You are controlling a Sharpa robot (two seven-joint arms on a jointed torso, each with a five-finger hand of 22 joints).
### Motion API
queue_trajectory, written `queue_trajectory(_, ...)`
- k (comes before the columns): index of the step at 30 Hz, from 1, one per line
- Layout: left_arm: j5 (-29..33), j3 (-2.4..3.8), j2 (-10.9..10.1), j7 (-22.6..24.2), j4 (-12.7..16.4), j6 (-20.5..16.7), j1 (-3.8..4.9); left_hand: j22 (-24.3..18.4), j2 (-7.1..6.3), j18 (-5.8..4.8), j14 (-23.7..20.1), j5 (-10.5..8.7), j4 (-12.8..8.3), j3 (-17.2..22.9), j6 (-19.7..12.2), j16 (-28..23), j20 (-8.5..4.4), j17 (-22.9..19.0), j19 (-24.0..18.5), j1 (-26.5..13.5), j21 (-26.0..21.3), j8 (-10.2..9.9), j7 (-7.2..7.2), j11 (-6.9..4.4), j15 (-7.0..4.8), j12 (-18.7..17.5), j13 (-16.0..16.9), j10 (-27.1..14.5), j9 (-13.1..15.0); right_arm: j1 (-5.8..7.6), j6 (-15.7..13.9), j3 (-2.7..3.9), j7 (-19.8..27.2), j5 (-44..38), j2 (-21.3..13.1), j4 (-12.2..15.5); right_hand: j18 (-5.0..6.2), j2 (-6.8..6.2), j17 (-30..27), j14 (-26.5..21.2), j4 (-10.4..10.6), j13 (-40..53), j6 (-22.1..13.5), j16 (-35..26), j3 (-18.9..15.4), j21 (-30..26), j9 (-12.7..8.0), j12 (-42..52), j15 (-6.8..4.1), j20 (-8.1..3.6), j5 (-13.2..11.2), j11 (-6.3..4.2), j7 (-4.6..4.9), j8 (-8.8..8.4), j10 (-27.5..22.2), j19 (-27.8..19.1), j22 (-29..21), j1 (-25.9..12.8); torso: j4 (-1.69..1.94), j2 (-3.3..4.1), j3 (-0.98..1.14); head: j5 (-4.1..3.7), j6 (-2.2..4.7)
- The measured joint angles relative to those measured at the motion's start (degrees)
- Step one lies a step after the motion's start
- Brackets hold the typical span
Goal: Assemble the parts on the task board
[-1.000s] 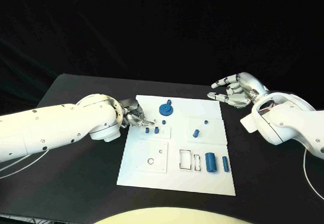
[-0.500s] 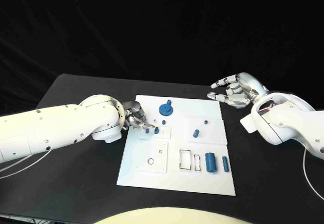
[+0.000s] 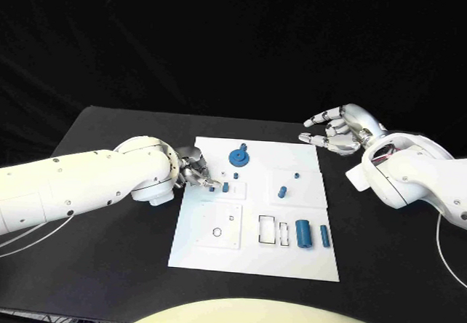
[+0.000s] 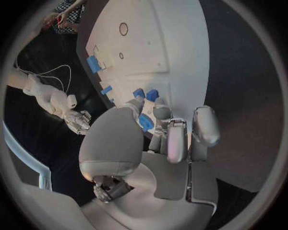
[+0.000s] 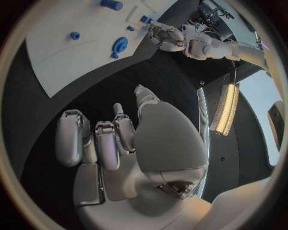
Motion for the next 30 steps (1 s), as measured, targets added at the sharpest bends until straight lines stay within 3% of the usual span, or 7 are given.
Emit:
queue_trajectory(16,0.09,-0.03,0.25,-0.1,-0.19,1.34,-0.02,0.36,-0.52,0.0,0.0,0.0,-0.07,0.83,0.0,0.23,-0.2,-0.01,0.2,0.62,0.4,0.21,-0.16,-0.01,0.0,0.0,0.19,0.41,-0.23,-0.01,0.0,0.0,0.0,-0.01,0.0,0.01,0.0,0.0,0.01,0.0,0.0,-0.01,0.0,0.0,0.0,0.0,0.0,0.0,0.0,0.0,0.0,0.0,0.0,0.0,0.0,0.0,-0.01,0.0,-0.02,0.01,0.0,-0.12,-0.19)
queue_trajectory(25,0.22,-0.03,0.45,-0.12,-0.33,1.83,-0.02,0.6,-0.62,0.0,-0.21,0.0,-0.13,4.45,0.13,0.23,-0.2,-0.02,0.2,2.73,0.42,0.43,-0.28,-0.01,-0.2,0.0,0.15,0.41,-1.02,-0.01,0.0,0.0,0.0,-0.03,-0.02,0.06,0.0,0.0,0.01,0.0,0.0,-0.01,0.0,0.0,0.0,0.0,0.01,0.0,0.0,0.0,0.0,0.0,0.0,0.0,0.0,0.0,-0.02,0.0,-0.03,0.01,0.0,-0.13,-0.19)
queue_trajectory(30,0.37,-0.01,0.63,-0.12,-0.49,1.92,-0.02,0.77,-1.41,0.0,0.01,-0.03,-0.35,10.07,-0.1,0.23,-0.2,-0.02,0.2,4.7,0.42,0.72,-0.49,-0.22,-0.41,-0.01,-0.23,0.61,-1.71,-0.01,0.0,0.0,0.0,-0.03,-0.03,0.07,0.0,0.0,0.0,0.0,0.0,-0.01,0.0,0.0,0.0,0.0,0.01,0.0,0.0,0.0,0.0,0.0,0.0,0.0,0.0,0.0,-0.02,0.0,-0.03,0.01,0.01,-0.15,-0.23)
